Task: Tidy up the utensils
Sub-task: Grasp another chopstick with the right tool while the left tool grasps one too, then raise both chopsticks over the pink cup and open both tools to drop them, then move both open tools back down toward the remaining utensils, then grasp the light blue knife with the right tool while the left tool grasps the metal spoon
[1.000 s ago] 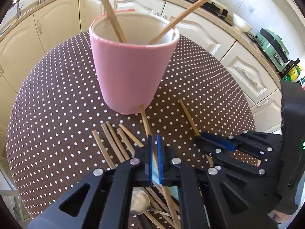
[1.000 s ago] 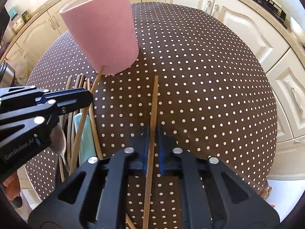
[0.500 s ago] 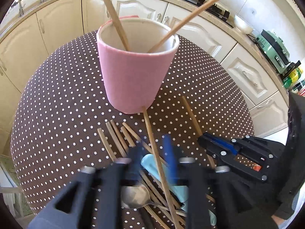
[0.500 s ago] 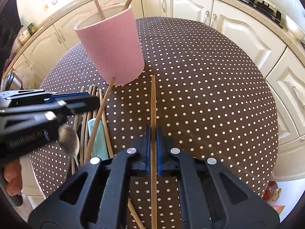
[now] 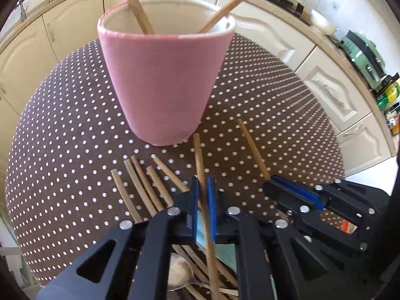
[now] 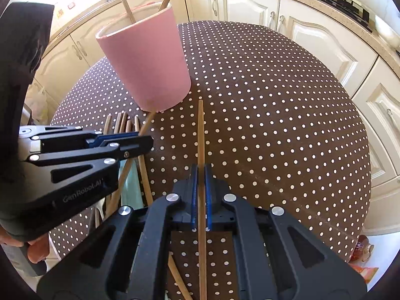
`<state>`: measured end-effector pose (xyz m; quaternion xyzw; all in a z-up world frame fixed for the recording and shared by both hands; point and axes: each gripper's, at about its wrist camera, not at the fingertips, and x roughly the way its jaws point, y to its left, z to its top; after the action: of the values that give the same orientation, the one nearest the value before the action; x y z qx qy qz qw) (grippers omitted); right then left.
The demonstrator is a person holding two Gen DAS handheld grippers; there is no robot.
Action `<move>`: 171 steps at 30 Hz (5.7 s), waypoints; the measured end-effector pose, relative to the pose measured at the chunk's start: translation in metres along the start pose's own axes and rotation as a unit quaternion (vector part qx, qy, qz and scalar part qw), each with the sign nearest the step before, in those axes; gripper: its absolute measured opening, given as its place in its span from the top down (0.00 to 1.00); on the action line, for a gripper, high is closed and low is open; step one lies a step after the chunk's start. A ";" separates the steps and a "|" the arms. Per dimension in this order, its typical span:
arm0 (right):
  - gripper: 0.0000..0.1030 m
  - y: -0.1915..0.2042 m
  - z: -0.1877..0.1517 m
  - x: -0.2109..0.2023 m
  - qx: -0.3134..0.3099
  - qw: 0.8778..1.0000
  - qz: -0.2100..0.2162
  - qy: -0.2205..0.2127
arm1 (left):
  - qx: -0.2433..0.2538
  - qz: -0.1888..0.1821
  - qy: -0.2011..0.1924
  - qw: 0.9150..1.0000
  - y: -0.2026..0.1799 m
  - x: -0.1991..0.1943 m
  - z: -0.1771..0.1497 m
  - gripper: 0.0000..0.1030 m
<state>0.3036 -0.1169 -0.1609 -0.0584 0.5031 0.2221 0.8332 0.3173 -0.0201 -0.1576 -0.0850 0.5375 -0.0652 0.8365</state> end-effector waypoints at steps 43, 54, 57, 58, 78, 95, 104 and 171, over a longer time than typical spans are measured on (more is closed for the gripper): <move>0.94 0.043 0.061 -0.183 -0.013 0.924 0.040 -0.379 | 0.025 -0.044 -0.419 0.907 0.003 -0.247 0.008 0.95; 0.94 0.046 0.084 -0.181 0.001 0.888 0.017 -0.459 | -0.004 -0.027 -0.474 0.880 0.020 -0.269 0.021 0.95; 0.94 0.044 0.088 -0.173 0.006 0.885 0.017 -0.465 | -0.018 -0.031 -0.476 0.879 0.027 -0.265 0.028 0.95; 0.94 0.044 0.088 -0.171 0.008 0.884 0.018 -0.467 | -0.021 -0.030 -0.477 0.878 0.029 -0.263 0.030 0.95; 0.94 0.045 0.089 -0.129 0.012 0.899 0.019 -0.437 | 0.021 0.012 -0.421 0.907 0.026 -0.195 0.043 0.94; 0.94 0.046 0.080 -0.125 0.015 0.904 0.012 -0.427 | 0.014 0.034 -0.414 0.909 0.036 -0.192 0.036 0.63; 0.94 0.045 0.075 -0.124 0.021 0.905 0.002 -0.425 | 0.018 0.044 -0.418 0.907 0.036 -0.193 0.028 0.53; 0.68 0.039 -0.053 -0.043 -0.004 0.993 0.001 -0.120 | -0.089 -0.046 -0.119 0.988 0.067 -0.053 -0.105 0.94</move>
<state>0.2264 -0.1124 -0.1443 -0.0341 0.3982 0.2309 0.8871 0.2010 0.0485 -0.1680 -0.1906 0.4333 -0.0449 0.8797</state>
